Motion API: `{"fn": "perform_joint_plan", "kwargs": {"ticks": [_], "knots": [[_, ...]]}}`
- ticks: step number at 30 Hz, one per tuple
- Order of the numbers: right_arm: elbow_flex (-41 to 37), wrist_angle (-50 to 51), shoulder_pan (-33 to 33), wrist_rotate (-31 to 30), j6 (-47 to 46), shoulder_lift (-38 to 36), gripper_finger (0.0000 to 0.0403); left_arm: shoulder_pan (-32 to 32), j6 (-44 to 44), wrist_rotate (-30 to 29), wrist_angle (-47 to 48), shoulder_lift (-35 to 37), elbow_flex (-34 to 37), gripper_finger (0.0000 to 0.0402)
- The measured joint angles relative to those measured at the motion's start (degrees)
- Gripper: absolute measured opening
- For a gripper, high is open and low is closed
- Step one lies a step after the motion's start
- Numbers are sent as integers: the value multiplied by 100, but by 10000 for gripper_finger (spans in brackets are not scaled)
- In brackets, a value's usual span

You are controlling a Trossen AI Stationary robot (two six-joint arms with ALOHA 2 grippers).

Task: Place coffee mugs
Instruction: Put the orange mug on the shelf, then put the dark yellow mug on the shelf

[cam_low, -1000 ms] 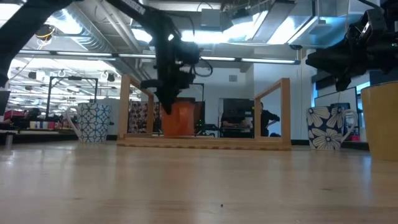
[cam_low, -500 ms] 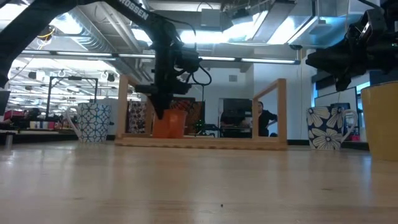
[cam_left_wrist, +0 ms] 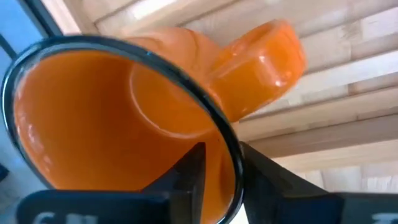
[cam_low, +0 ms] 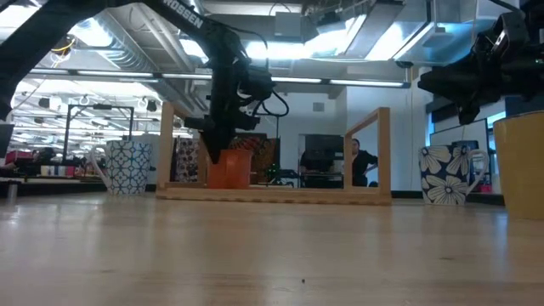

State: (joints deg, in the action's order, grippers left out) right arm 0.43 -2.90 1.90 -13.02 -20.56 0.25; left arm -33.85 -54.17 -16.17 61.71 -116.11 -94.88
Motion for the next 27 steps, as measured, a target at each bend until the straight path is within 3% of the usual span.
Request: {"fn": "perform_joint_plan", "kwargs": {"ticks": [16,21,27], "knots": [[0,0,1,11,2,0,56,409,914,-176,273,780,-3,107],[0,-19,1,-14,2,0,56,638,1887,670,25,1310,-3,107],[0,-179,1,-100,-260,0,56,945,3534,2170,11,2041,-3,107]]}}
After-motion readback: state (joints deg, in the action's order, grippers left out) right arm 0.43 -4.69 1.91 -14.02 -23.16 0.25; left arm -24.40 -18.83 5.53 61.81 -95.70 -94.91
